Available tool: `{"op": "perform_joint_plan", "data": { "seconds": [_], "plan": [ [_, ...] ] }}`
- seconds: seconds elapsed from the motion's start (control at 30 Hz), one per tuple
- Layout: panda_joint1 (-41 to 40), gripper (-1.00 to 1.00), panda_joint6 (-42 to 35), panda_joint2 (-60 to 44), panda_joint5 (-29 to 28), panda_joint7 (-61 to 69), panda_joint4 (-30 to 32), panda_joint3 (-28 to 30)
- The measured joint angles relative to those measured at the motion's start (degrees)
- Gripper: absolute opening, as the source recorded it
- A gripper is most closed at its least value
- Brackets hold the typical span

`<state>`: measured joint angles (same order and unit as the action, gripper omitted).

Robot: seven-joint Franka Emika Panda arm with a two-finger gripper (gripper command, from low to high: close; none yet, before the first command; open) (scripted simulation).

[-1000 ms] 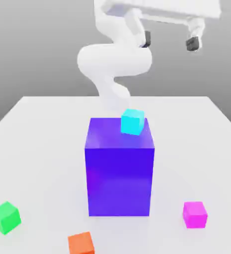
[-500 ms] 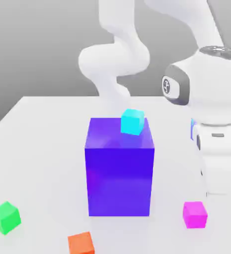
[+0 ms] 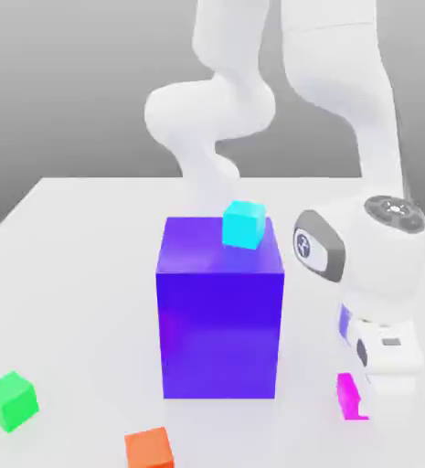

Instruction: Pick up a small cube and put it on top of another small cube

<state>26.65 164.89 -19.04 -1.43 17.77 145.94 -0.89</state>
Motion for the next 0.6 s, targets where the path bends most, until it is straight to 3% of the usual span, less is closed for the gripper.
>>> {"op": "perform_joint_plan", "data": {
  "seconds": [0.17, 0.6],
  "plan": [
    [-2.0, -1.0, -6.6, 7.9, 3.4, -0.6, -0.2, 0.4],
    [-18.8, -1.0, -13.3, 11.3, 13.0, -20.2, -4.7, 20.3]
  ]
}}
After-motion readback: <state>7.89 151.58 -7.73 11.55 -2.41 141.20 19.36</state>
